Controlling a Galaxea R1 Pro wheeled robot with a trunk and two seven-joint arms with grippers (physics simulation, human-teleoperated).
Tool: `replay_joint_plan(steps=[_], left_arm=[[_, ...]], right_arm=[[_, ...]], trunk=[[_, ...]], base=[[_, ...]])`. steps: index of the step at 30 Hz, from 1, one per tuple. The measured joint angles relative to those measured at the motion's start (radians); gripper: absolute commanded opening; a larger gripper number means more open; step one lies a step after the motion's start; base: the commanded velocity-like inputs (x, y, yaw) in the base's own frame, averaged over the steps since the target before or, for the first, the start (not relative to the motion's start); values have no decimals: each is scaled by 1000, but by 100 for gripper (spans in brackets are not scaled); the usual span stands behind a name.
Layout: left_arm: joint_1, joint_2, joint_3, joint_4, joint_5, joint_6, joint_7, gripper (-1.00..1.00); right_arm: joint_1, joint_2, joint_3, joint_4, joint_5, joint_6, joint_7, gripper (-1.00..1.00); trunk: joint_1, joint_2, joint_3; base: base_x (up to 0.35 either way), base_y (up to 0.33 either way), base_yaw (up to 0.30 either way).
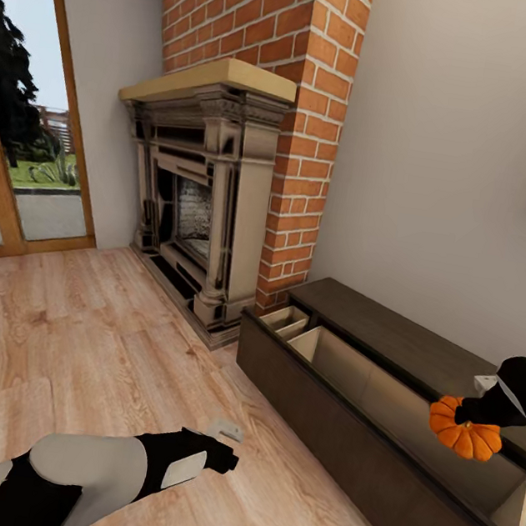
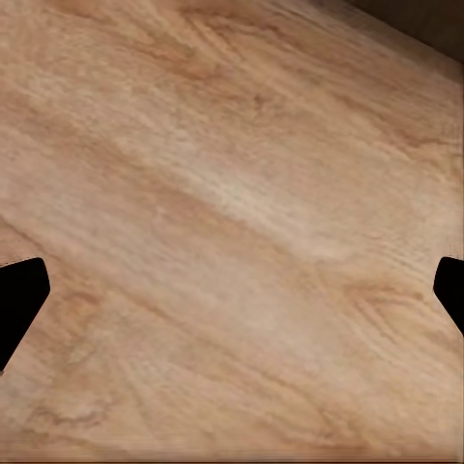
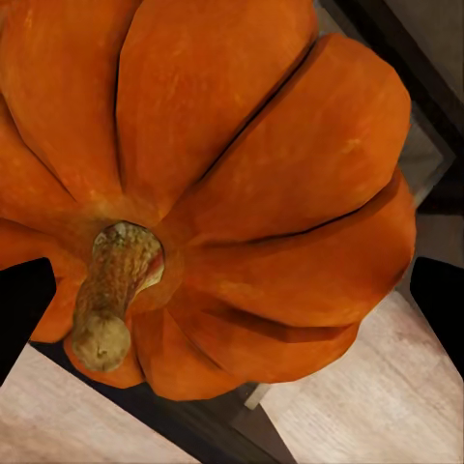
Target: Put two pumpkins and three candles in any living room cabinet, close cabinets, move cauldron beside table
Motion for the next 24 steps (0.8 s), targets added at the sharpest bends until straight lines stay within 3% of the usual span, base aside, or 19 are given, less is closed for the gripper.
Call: replay_joint_plan(steps=[7, 16, 24], left_arm=[[0, 0, 0, 0, -1, 0, 1, 100], [0, 0, 0, 0, -1, -1, 2, 100], [0, 1, 0, 1, -1, 0, 3, 100]], right_arm=[[5, 2, -1, 0, 0, -1, 0, -100], [5, 2, -1, 0, -1, -8, 0, -100], [6, 3, -2, 0, -2, -15, 0, -100]], trunk=[[3, -2, -27], [3, -2, -27], [3, -2, -27]], base=[[0, 0, 0], [7, 0, 0], [243, 0, 0]])
